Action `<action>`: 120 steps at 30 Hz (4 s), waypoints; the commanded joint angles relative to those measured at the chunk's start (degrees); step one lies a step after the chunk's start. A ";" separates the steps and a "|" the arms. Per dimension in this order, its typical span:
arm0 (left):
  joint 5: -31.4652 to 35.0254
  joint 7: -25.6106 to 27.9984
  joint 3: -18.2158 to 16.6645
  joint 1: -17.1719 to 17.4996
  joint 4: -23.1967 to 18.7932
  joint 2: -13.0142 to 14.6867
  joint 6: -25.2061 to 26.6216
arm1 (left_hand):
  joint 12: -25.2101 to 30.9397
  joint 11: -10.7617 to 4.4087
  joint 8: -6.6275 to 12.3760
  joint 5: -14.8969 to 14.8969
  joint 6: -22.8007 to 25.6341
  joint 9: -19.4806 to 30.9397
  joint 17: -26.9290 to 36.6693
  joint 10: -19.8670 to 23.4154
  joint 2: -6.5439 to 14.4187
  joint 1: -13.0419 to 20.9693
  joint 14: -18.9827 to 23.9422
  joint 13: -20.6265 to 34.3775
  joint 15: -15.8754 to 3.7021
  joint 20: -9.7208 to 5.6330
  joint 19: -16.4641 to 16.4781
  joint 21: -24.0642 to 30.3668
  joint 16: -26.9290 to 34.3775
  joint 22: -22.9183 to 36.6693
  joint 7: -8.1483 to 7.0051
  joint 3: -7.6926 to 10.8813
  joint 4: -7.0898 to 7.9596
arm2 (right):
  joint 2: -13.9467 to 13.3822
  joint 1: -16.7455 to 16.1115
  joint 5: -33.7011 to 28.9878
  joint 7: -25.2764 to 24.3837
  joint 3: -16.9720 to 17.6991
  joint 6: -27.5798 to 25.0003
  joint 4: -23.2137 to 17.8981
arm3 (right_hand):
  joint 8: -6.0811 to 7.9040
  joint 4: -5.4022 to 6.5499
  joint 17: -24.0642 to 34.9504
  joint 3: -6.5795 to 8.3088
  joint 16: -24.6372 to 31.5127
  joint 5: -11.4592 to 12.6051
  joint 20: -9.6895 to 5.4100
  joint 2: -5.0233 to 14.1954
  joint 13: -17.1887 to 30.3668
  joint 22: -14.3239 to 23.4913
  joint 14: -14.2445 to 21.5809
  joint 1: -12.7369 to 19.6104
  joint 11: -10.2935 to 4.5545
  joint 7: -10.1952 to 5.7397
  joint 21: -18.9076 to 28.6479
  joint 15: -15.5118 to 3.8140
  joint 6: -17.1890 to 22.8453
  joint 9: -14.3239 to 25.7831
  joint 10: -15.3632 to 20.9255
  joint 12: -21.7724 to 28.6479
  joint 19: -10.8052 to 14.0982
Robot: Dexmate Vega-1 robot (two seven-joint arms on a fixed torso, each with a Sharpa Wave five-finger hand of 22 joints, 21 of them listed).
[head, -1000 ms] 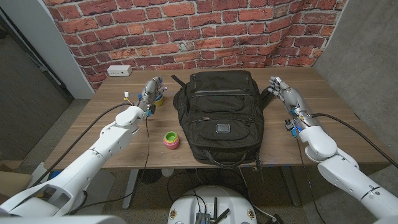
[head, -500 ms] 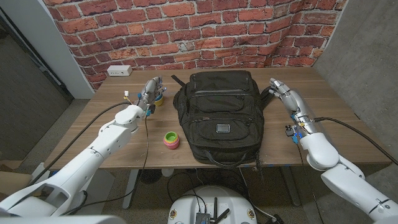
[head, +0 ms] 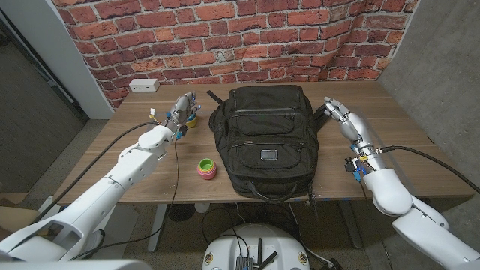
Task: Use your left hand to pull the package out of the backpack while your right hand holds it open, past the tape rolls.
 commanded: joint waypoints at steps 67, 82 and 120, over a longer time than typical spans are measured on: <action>-0.04 -0.15 -0.44 1.79 -1.86 2.19 1.53 | 0.30 -0.43 0.04 -0.07 0.67 0.26 0.20 0.69 3.17 0.29 0.89 0.30 -0.11 -1.81 0.83 0.29 0.19 0.23 -0.13 0.72 -1.97 | -0.08 -24.94 -48.21 0.81 9.73 -14.53 -19.35 | -0.93 -8.09 -3.76 1.20 -1.63 -0.60 -0.76 -2.90 0.05 0.25 -3.32 6.54 -2.92 -2.95 -1.30 -2.74 -5.68 0.41 -4.31 -1.53 -1.09; -0.17 -0.56 -0.39 1.75 -0.87 1.83 0.89 | 0.28 -0.32 0.03 -0.09 0.72 0.27 0.25 0.72 3.32 0.18 0.99 0.30 -0.11 -1.79 0.88 0.29 0.23 0.23 -0.13 0.84 -2.02 | 0.51 -28.87 -53.47 5.44 10.76 -17.70 -22.70 | -0.76 -9.17 -5.18 1.39 -1.98 -0.48 0.24 -4.58 -0.03 0.29 -6.89 9.07 -3.06 -2.79 -1.36 -1.84 -9.74 0.38 -7.67 -1.51 -4.90; -1.04 -0.36 -1.11 2.86 -0.44 1.66 -0.06 | 0.36 -0.32 0.15 -0.13 1.17 0.29 0.34 1.25 3.53 -0.32 1.35 0.31 -0.13 -1.80 1.26 0.36 0.32 0.25 -0.13 1.06 -1.89 | -1.90 -25.34 -75.86 2.46 -2.92 -35.98 -21.79 | 2.33 -9.73 -7.94 4.73 -0.32 0.19 -0.32 -8.93 0.16 0.20 -3.97 24.04 -3.73 -4.24 -0.24 -1.66 -7.49 0.58 -4.39 -0.20 -3.72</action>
